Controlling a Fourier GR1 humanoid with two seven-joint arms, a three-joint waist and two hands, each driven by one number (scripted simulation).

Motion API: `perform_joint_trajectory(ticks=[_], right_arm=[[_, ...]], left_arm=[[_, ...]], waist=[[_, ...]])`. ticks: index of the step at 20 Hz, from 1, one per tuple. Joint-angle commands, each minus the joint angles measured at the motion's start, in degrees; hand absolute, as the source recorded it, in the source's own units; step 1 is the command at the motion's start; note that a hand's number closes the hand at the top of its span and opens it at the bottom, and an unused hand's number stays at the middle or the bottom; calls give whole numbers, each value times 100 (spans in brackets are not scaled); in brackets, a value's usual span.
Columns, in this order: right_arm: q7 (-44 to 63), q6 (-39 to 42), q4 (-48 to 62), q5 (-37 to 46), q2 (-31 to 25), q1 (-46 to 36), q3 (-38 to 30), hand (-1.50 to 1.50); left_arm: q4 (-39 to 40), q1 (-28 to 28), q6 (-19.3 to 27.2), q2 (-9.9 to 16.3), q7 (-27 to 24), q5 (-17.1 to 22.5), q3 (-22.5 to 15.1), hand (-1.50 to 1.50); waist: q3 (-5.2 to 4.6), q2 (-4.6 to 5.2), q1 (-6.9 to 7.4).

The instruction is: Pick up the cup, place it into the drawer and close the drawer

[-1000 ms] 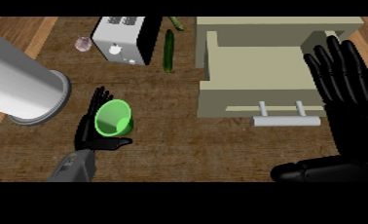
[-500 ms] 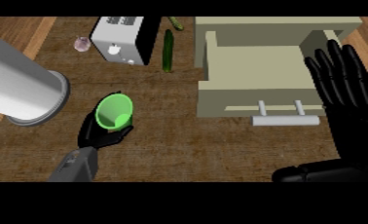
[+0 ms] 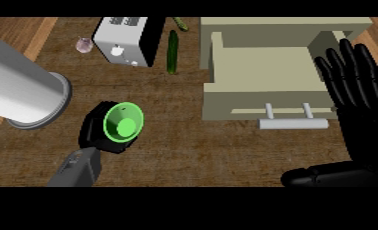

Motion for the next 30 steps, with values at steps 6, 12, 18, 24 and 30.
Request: perform_joint_trajectory(ticks=[6,12,18,24,30], right_arm=[[38,267,119,-444,-318,-150,-453,-150],[102,78,184,-189,-210,-180,-326,-150],[105,116,-184,-178,-134,216,-203,-150],[-49,12,76,-13,11,183,-118,-150],[-77,37,-4,42,-16,182,-113,-150]], left_arm=[[-443,435,288,68,-828,336,368,150],[-1678,537,297,-285,-409,493,124,150],[-3639,1059,451,-412,846,494,-507,150],[-4988,719,1050,-768,2266,574,-936,150],[-5874,79,1633,-824,3463,891,-1045,150]], waist=[[7,-16,57],[13,-39,106],[19,-68,144],[14,-46,94],[12,-32,48]])
